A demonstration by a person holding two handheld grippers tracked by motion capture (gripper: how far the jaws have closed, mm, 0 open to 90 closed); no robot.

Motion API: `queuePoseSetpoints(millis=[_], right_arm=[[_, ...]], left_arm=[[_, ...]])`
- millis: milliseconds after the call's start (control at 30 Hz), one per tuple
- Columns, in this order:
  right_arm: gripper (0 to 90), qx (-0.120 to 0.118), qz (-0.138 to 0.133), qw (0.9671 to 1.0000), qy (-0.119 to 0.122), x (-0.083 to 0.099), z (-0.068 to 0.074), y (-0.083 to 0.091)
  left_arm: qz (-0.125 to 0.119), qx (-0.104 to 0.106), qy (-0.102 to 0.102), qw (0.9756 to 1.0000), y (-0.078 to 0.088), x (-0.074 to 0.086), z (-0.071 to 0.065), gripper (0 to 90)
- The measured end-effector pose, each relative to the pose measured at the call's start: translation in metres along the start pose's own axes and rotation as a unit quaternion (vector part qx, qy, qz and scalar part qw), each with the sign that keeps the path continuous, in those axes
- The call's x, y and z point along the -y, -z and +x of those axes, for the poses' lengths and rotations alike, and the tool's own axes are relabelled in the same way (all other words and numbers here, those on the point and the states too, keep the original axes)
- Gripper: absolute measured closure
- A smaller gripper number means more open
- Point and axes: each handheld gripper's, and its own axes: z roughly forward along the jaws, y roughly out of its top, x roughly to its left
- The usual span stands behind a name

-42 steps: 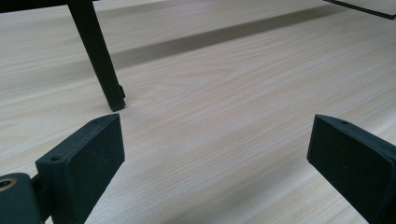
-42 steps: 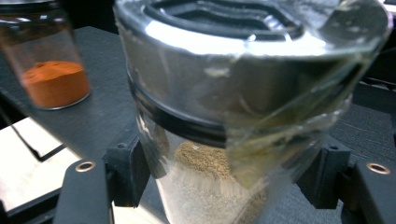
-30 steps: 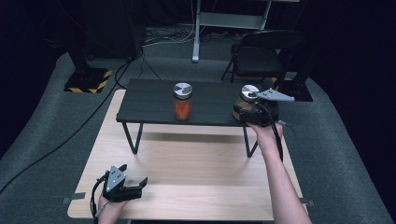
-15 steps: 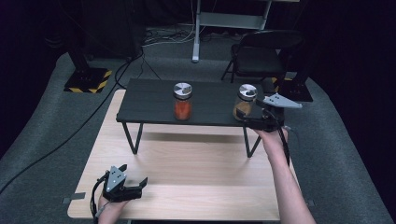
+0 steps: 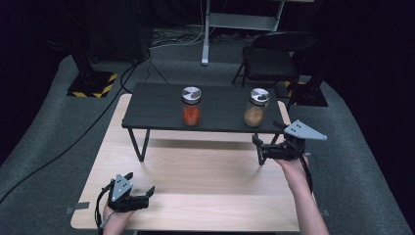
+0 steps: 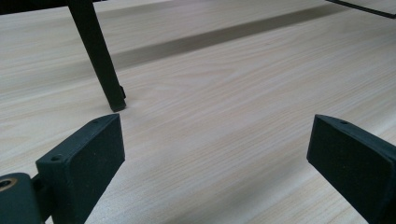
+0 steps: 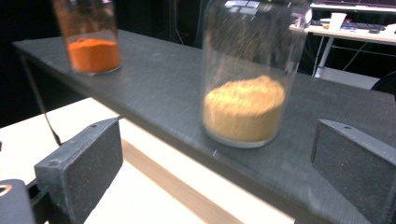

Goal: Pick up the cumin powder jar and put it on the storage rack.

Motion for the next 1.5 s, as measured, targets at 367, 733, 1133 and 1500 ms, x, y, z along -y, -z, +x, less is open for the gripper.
queuePoseSetpoints(millis=[367,733,1133,1500], right_arm=[[0.4,-0.004,0.01,0.9999,-0.003,0.061,0.008,0.02],[0.4,0.012,0.052,0.9982,-0.027,0.124,0.013,0.03],[1.3,0.032,0.081,0.9958,-0.028,0.155,0.019,0.036],[2.5,0.045,0.068,0.9957,-0.045,0.162,0.019,0.047]], left_arm=[[-0.001,-0.002,-0.001,1.0,0.0,0.0,-0.001,4.0],[0.0,-0.001,-0.001,1.0,0.0,0.0,-0.001,4.0],[0.002,0.0,-0.001,1.0,0.0,-0.001,0.0,4.0],[0.002,0.001,0.001,1.0,0.0,-0.001,0.0,4.0]])
